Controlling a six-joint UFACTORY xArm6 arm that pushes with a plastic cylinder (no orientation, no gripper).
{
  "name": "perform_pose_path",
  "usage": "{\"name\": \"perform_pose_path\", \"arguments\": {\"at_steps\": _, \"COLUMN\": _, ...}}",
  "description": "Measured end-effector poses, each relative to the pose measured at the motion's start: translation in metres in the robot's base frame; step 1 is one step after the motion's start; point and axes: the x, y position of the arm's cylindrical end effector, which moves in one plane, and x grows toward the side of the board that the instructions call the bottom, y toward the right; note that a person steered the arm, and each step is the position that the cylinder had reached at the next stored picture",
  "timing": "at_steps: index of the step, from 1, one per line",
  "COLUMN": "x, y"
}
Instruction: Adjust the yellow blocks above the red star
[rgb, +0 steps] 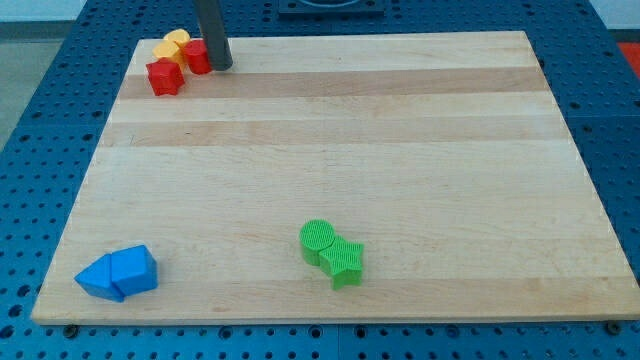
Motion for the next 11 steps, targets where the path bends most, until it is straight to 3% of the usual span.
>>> {"name": "perform_pose_path", "arguments": {"at_steps": 2, "x": -0.022, "y": 0.035}}
{"name": "perform_pose_path", "arguments": {"at_steps": 3, "x": -0.045, "y": 0.022}}
{"name": "perform_pose_path", "arguments": {"at_steps": 7, "x": -0.04, "y": -0.041}}
{"name": "perform_pose_path", "arguments": {"at_steps": 10, "x": -0.04, "y": -0.047}}
{"name": "perform_pose_path", "arguments": {"at_steps": 11, "x": -0.041, "y": -0.026}}
